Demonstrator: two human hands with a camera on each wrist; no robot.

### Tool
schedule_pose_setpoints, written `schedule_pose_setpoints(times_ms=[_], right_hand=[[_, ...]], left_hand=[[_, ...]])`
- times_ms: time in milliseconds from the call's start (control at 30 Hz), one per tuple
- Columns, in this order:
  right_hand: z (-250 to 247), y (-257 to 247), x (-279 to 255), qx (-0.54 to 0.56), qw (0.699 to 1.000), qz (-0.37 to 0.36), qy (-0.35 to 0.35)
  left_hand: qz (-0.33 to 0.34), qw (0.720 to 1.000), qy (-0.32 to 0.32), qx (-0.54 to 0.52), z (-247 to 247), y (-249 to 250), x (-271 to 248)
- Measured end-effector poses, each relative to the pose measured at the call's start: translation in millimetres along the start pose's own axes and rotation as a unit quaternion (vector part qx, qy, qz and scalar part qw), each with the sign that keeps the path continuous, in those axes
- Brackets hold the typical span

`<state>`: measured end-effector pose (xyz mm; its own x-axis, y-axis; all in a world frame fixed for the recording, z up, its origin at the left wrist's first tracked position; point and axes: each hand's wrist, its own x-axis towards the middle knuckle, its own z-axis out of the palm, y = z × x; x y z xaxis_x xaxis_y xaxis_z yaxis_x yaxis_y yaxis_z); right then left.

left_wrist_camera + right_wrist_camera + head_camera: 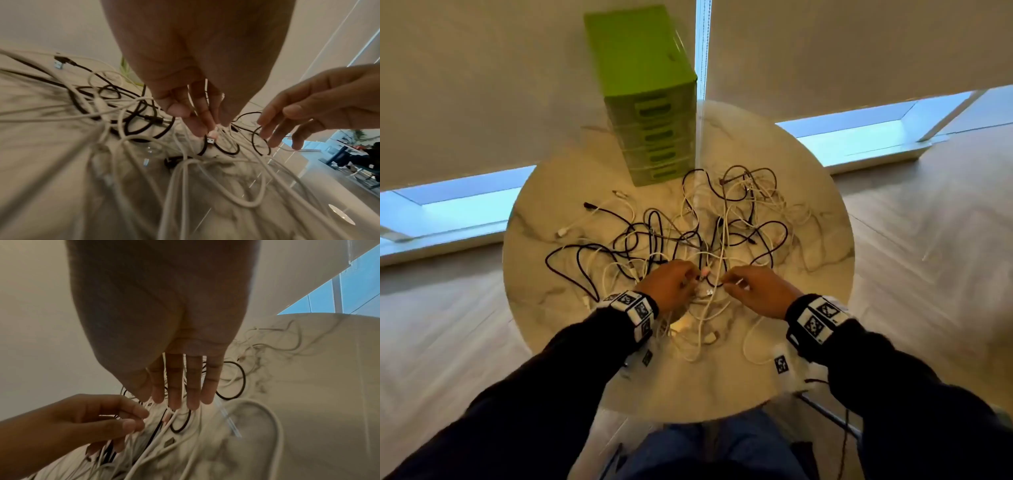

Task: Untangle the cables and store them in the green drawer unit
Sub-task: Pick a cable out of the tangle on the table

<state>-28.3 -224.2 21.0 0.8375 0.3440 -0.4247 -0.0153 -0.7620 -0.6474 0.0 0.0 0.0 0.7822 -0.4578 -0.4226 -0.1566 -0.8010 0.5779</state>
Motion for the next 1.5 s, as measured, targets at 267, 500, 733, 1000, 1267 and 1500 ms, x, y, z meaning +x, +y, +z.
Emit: schedule_pose_setpoints(times_ms=[267,500,733,1000,1267,1500], right_hand=[[-3.8,8.4,54.8,-0.018,1.000,-0.001,0.022],[-5.6,21.0,62.1,-0.016,1.000,-0.007,-0.009],[-9.4,28.3,64.5,-0.112,0.992,-0.037,-0.033],[-9.7,16.1,55.6,-0.316,0.929,-0.173,0.086],[-46.6,21.8,60.5,-0.200,0.966,-0.134,0.099],[-62.9,24.7,69.0,-0.239,0.968,0.059,0.055]], left_hand=[[-0.048,0.996,0.054,0.048,15.2,12.9,39.1],[-0.078,0.996,0.013,0.029,12.8,13.5,40.6],[-0.077,0.996,0.015,0.042,-0.6,9.2,14.2],[-0.032,0.996,0.085,-0.003,-8.3,18.8,-2.4],[-0.032,0.997,0.072,0.009,-31.8,4.4,-15.5],[0.137,0.977,0.126,-0.107,-67.7,32.1,-59.7]])
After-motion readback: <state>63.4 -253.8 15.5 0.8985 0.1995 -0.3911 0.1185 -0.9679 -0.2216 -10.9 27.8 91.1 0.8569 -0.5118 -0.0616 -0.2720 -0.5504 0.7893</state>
